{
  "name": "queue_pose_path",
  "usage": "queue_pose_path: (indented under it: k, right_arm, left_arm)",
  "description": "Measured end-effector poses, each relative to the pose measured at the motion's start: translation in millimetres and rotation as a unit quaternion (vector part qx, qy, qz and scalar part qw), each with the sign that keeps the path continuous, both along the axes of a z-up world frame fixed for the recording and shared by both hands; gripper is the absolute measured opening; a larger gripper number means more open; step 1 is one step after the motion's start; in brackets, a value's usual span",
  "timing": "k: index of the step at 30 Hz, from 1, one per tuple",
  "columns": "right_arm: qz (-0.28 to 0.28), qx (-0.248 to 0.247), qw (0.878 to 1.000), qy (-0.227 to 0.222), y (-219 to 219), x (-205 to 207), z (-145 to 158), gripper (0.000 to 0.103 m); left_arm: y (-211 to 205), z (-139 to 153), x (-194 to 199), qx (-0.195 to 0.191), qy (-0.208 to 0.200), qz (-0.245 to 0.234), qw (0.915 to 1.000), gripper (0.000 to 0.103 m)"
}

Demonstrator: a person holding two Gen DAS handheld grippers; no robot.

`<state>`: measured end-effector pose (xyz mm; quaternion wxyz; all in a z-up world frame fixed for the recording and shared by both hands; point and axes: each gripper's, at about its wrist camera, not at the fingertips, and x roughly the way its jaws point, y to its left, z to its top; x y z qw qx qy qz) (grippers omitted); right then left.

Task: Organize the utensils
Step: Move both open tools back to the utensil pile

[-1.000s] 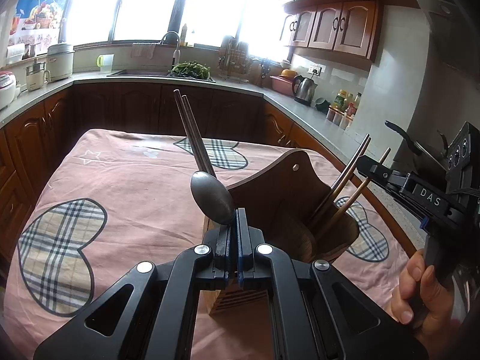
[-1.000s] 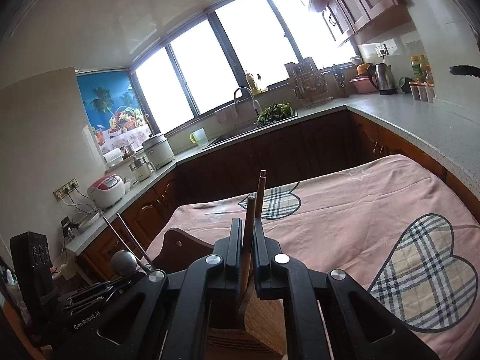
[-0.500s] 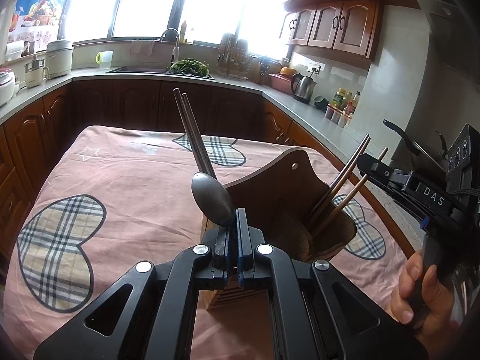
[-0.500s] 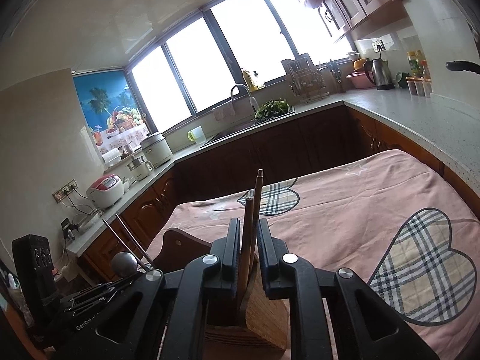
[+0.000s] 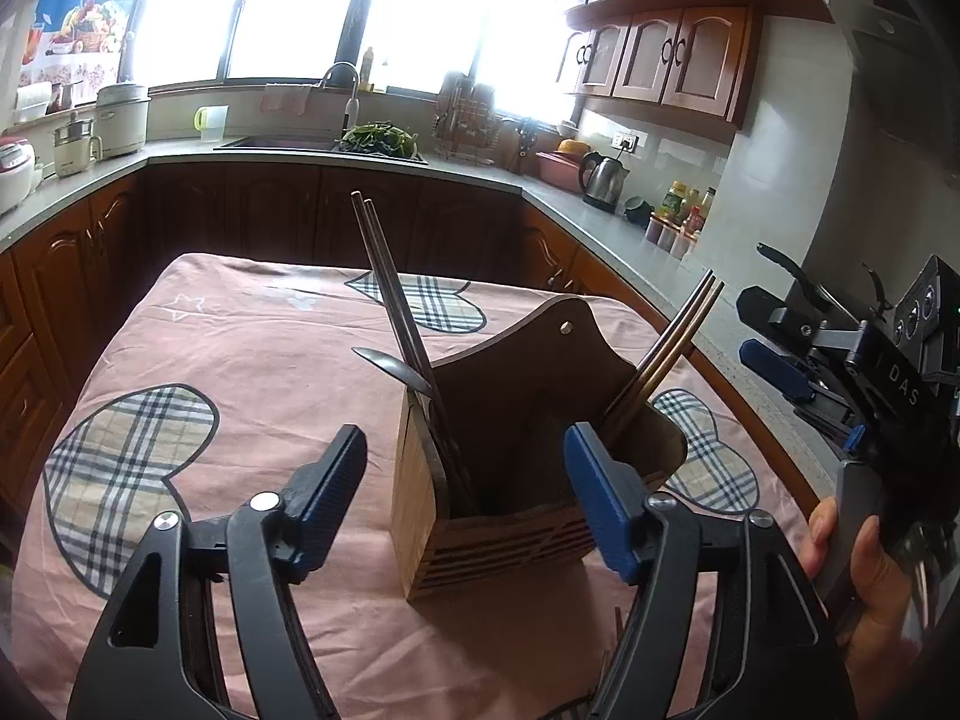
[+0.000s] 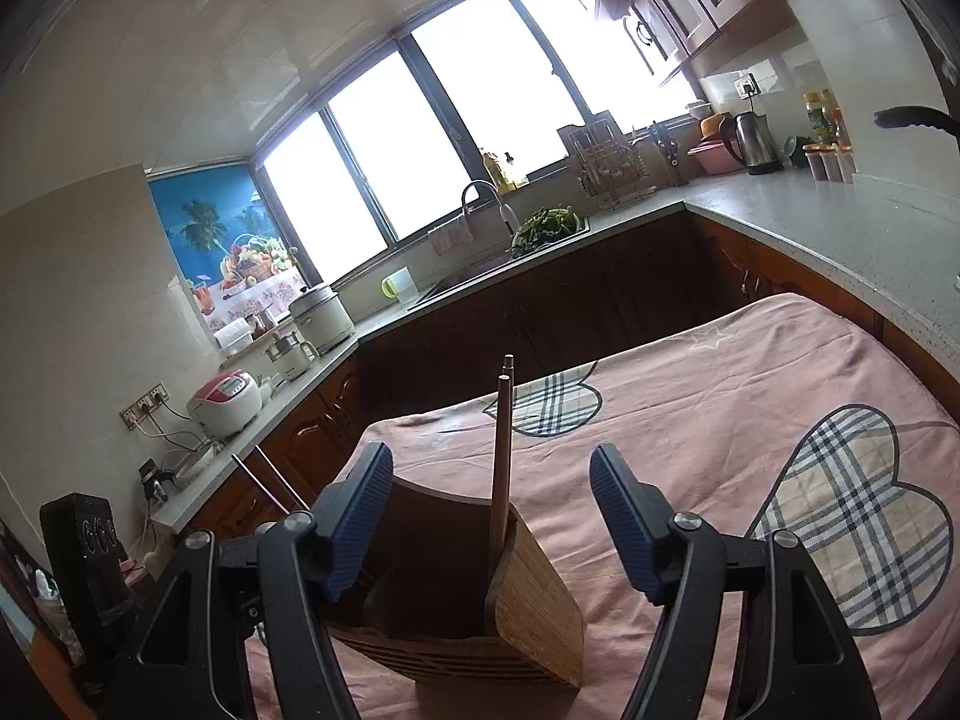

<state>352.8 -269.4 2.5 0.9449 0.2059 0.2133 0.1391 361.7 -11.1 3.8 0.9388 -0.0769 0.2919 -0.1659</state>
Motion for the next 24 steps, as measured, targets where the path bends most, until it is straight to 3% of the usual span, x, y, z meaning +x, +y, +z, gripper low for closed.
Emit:
queue_pose_path:
  k: [4,7,24]
  right_arm:
    - [0.000,0.007,1.000,-0.012,-4.3,-15.7,7.0,0.092]
    - [-0.005,0.014,1.000,-0.015,-9.3,-29.5,10.4,0.095]
    - [-0.010,0.019,1.000,0.017,-23.3,-118.6,6.0,0.095]
  left_arm:
    - [7.8,2.7,-16.2,-0.003,-0.002,0.006,1.0000,0.092]
    - [16.4,2.1,-29.3,-0.015,0.006,0.011,0.9998,0.095]
    - [40.9,-6.7,-107.8,-0.045,0.032,0.019,0.9983,0.095]
